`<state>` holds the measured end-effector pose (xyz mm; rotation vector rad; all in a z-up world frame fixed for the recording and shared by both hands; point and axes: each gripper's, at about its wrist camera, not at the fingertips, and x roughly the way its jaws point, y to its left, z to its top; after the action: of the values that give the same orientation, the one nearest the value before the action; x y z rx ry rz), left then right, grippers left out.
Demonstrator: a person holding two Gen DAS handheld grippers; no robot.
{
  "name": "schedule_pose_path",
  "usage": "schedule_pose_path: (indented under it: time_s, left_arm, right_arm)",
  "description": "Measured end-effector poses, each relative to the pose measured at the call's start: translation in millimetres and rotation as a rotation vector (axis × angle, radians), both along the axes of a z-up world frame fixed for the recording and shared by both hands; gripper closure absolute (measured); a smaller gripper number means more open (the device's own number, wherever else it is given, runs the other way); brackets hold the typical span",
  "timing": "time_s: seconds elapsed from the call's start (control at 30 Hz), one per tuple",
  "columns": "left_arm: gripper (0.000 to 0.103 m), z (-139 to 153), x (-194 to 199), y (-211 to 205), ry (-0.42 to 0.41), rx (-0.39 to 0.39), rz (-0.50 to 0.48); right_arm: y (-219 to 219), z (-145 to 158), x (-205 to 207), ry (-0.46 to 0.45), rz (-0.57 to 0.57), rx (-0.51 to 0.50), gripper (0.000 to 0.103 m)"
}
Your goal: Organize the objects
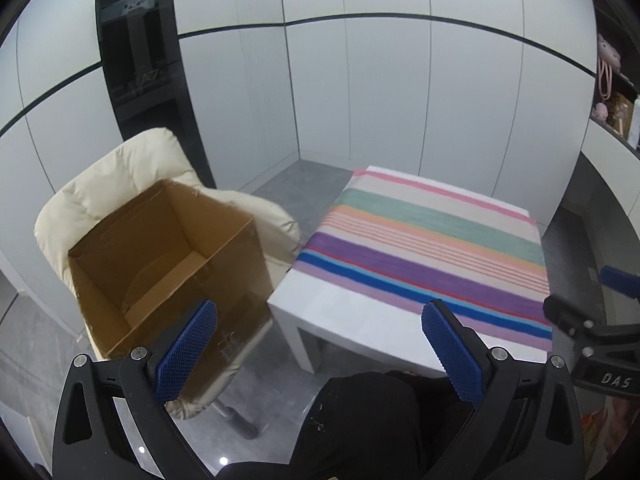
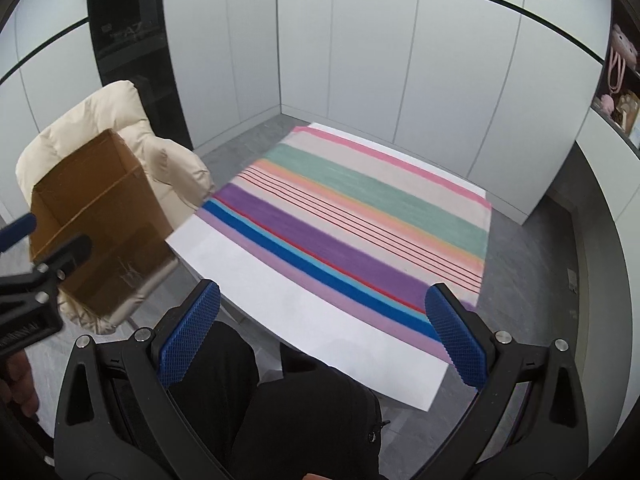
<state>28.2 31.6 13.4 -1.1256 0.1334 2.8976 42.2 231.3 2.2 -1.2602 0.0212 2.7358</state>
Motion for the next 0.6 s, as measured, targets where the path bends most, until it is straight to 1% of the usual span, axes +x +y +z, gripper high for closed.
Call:
schedule_pose_path:
  time_s: [0.1,0.23,0.47,0.6]
  left_arm:
    - [0.000,1,-1,3,-0.013,0.022,-0.015]
    - [0.000,-3,-3,10,-0.030,0.021,-0.038]
    - [0.000,-9,-3,15,-0.073,0.032,-0.061]
    - [0.000,-10,-1,17,-0.067,0.027,-0.067]
  right_arm:
    - [7,-4,3,-0.016,-0.021,0.001,0.000]
    - [14,-7,6,-0.030,-0.040,-0.005,0.000]
    - [10,-9,3,-0.043,-0.019,0.000,0.000]
    - [6,-10,3,-0.046,-0.008,0.001,0.000]
